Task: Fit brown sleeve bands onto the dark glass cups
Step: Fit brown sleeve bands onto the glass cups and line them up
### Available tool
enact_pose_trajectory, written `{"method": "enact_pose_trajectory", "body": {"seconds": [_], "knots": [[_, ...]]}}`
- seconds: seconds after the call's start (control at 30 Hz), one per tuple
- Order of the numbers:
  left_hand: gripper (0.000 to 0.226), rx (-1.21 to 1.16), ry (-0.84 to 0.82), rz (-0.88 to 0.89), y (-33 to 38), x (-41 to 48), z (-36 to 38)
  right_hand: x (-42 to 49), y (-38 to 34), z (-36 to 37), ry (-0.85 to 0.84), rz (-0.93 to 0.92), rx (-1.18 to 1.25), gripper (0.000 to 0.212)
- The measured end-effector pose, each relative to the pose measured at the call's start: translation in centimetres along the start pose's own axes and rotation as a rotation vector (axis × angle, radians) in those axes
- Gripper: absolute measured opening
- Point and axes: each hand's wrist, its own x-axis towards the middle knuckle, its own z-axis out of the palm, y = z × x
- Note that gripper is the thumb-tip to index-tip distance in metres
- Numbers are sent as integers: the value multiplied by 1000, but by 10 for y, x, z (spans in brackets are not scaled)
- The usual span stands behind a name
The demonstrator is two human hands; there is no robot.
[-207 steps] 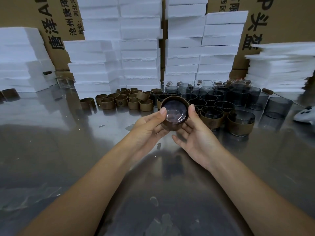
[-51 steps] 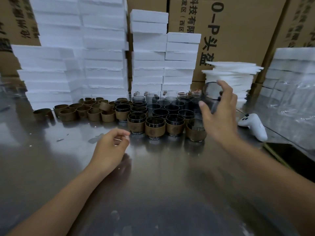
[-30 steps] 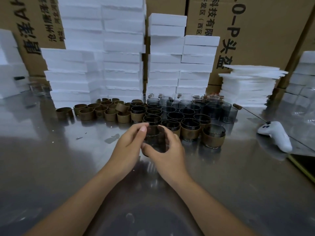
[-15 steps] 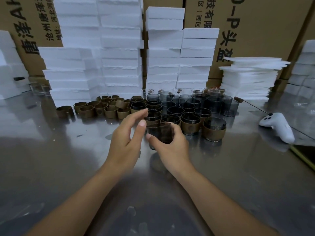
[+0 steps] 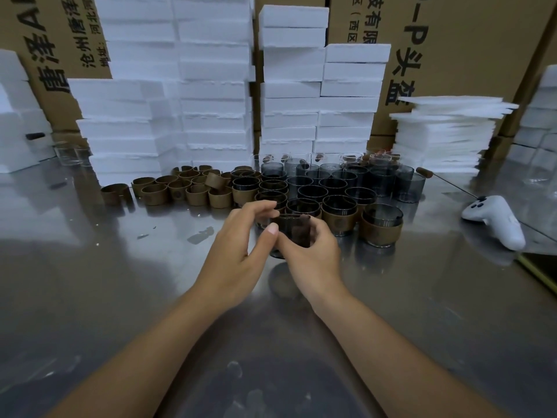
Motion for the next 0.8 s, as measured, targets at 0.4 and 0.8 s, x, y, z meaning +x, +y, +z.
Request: {"method": "enact_pose_trajectory", "body": {"seconds": [0.4, 0.8], "knots": [[68, -42, -137, -149, -4, 1, -4, -4, -2, 2, -61, -77, -20, 52], [33, -70, -81, -25, 4, 1, -3, -8, -1, 4, -242, -179, -95, 53]]}}
